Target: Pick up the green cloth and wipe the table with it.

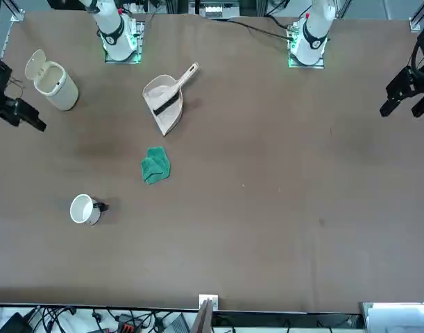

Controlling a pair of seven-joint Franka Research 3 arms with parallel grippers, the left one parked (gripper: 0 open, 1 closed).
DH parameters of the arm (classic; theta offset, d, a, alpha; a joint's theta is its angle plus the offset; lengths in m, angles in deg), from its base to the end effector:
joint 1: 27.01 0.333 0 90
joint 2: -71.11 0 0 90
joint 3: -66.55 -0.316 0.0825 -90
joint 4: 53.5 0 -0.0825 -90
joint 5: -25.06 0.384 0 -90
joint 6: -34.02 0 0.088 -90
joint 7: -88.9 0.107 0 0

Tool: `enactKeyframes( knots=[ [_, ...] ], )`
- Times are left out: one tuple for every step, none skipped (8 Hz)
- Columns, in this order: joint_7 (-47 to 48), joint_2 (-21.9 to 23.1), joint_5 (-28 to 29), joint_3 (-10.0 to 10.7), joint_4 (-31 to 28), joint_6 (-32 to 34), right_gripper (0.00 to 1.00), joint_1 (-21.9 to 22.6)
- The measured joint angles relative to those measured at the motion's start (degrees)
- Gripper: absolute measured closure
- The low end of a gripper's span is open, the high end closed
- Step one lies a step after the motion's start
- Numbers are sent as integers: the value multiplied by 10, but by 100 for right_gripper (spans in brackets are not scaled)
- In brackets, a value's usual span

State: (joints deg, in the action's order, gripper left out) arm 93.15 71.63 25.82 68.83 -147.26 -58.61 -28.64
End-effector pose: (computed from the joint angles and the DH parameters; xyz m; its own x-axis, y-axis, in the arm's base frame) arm 0.5533 -0.0365 0.6025 0.9897 -0.1425 -0.0116 -0.1427 -0.9897 -0.0128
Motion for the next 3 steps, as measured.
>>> enactKeyframes(
  knots=[
    [-3,17,0,-18,-19,1,0,-17],
    [-3,27,0,-30,-29,3,0,-25],
    [-3,31,0,-38,-32,5,0,-27]
  ],
)
